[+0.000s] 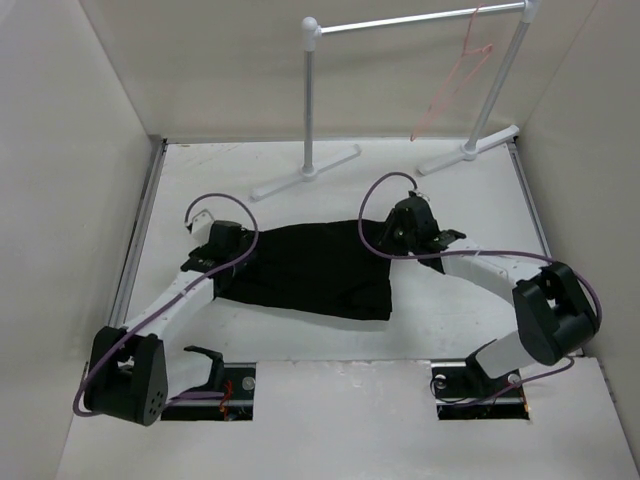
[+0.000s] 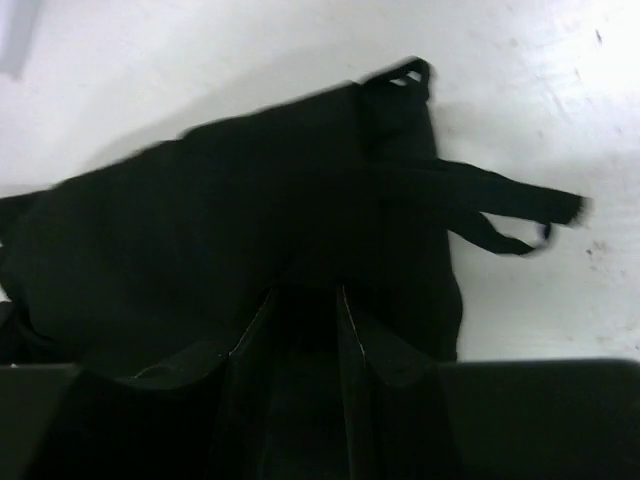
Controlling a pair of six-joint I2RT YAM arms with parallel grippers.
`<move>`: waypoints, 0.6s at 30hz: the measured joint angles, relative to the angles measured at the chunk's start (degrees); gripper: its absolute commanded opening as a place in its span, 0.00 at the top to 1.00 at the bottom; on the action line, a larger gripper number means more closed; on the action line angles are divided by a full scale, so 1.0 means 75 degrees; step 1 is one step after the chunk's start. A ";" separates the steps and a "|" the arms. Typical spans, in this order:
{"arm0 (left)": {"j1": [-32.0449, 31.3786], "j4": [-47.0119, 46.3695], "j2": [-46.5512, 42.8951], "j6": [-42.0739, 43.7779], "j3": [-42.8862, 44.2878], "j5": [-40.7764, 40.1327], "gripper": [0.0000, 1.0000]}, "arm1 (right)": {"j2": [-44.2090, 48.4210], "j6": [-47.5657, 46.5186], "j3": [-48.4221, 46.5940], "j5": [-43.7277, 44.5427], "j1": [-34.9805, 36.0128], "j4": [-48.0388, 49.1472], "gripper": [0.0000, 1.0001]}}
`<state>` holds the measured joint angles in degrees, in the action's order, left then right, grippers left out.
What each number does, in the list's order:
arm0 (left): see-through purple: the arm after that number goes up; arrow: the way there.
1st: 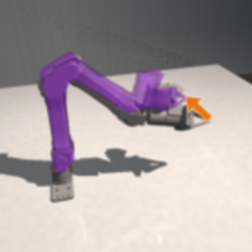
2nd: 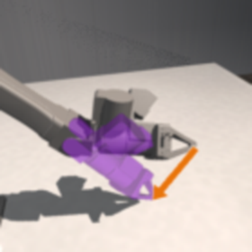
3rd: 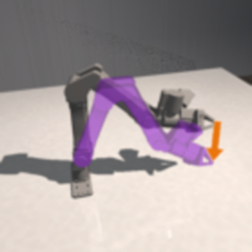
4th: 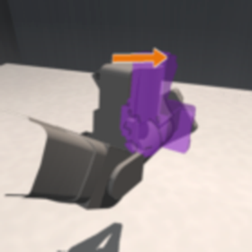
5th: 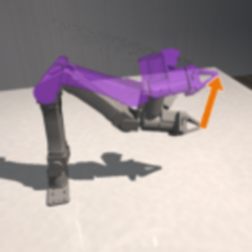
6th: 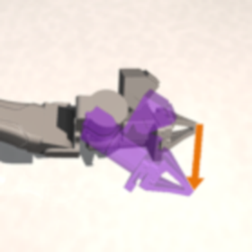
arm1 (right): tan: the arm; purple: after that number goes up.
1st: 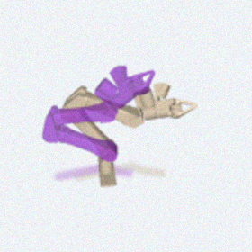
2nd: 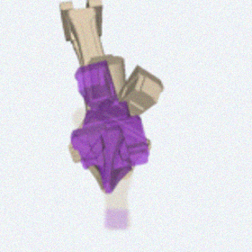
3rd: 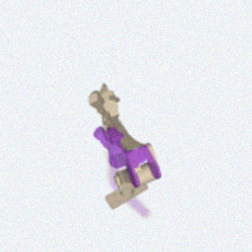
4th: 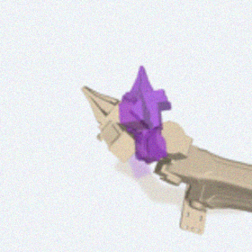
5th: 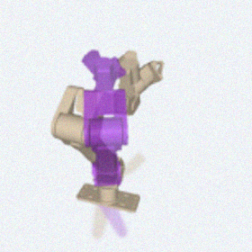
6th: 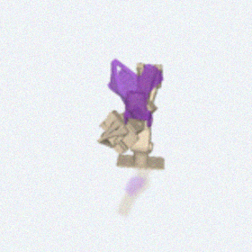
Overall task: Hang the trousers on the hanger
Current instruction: Fold the trousers at the center of the board.
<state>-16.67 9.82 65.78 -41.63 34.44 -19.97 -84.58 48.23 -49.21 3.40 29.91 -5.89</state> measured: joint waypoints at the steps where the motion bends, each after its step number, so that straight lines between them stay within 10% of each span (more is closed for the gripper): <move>1: 0.0271 -0.0111 0.0026 -0.0020 -0.0221 -0.0032 0.31 | -0.0047 0.0000 0.0102 -0.0061 -0.0044 0.0029 0.64; 7: 0.1023 -0.0740 0.0050 -0.0085 -0.1040 -0.0020 0.31 | -0.0396 0.0020 0.0315 -0.0265 -0.0076 0.0475 0.60; 14: 0.1361 -0.0399 -0.0842 -0.0082 -0.1026 0.0227 0.26 | 0.0181 -0.0067 0.0367 -0.0475 -0.0105 0.0262 0.22; 18: 0.1413 0.0358 -0.1818 -0.0079 -0.0565 0.0233 0.28 | 0.1384 -0.0303 0.0099 -0.0842 -0.0286 -0.0274 0.33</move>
<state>-6.07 12.51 52.14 -42.22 30.20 -18.22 -74.19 45.95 -48.47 -2.92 27.77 -7.94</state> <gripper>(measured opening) 0.742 0.762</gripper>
